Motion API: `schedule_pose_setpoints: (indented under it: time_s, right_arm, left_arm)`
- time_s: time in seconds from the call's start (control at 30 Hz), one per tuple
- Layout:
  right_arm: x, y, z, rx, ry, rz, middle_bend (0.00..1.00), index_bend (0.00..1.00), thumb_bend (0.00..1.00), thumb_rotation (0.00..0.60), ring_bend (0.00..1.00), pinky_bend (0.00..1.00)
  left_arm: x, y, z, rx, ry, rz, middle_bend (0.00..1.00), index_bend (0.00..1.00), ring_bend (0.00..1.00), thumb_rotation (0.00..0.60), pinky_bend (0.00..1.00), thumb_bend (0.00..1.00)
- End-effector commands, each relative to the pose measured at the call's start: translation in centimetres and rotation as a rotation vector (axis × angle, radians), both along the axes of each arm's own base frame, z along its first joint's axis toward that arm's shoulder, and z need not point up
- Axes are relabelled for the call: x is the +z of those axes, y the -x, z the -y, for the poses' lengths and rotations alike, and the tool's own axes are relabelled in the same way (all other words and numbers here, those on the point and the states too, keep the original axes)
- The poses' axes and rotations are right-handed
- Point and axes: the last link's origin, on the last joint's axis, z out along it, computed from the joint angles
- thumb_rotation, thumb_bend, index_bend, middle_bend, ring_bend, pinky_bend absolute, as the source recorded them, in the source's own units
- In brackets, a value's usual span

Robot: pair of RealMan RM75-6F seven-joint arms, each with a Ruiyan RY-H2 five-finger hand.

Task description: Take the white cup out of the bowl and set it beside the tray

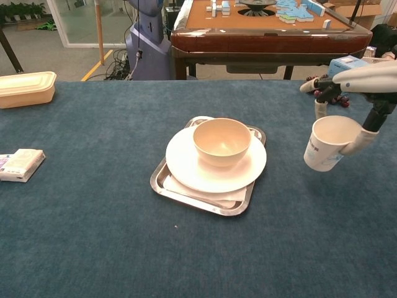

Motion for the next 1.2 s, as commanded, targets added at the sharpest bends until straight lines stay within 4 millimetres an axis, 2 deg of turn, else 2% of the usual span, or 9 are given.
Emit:
schedule_pose_setpoints:
  time_s: [0.03,0.33,0.43,0.57,0.67,0.77,0.93,1.07,1.2]
  right_arm:
    - [-0.9,0.4,0.2,-0.004,-0.014,-0.009,0.00,0.45,0.08,0.600,0.00,0.00]
    - [-2.4,0.5,1.4,-0.015,-0.038,-0.015,0.00,0.43,0.07,0.600,0.00,0.00]
    - [-2.7,0.6,1.8,-0.020,-0.047,-0.030,0.00,0.32,0.06,0.600,0.00,0.00]
    - [-2.6,0.3,2.3,-0.033,-0.053,-0.027,0.00,0.08,0.05,0.600,0.00,0.00]
    - [-2.2,-0.1,2.4,-0.030,-0.050,-0.019,0.00,0.00,0.05,0.600,0.00,0.00]
    - [-1.3,-0.7,2.2,-0.020,-0.042,-0.012,0.00,0.00,0.05,0.600,0.00,0.00]
    - [1.6,-2.2,1.1,-0.001,0.004,0.008,0.00,0.00,0.05,0.600,0.00,0.00]
    - [4.2,-2.8,-0.7,0.003,0.037,0.014,0.00,0.00,0.05,0.600,0.00,0.00]
    - [6.8,-2.3,-3.2,0.021,0.114,0.038,0.00,0.00,0.05,0.600,0.00,0.00]
  left_arm:
    - [0.1,0.0,0.0,-0.002,-0.002,0.001,0.00,0.00,0.00,0.600,0.00,0.32]
    - [0.2,0.0,0.1,-0.003,-0.008,0.006,0.00,0.00,0.00,0.600,0.00,0.32]
    - [0.3,0.0,0.1,-0.004,-0.010,0.008,0.00,0.00,0.00,0.600,0.00,0.32]
    - [0.2,-0.1,0.2,-0.006,-0.008,0.009,0.00,0.00,0.00,0.600,0.00,0.32]
    - [0.3,-0.1,0.2,-0.006,-0.010,0.010,0.00,0.00,0.00,0.600,0.00,0.32]
    - [0.3,0.0,0.1,-0.006,-0.010,0.009,0.00,0.00,0.00,0.600,0.00,0.32]
    - [0.2,0.0,0.0,-0.003,-0.003,0.004,0.00,0.00,0.00,0.600,0.00,0.32]
    - [0.0,-0.1,0.0,-0.004,0.001,-0.003,0.00,0.00,0.00,0.600,0.00,0.32]
    - [0.0,-0.2,0.1,-0.005,0.001,-0.006,0.00,0.00,0.00,0.600,0.00,0.32]
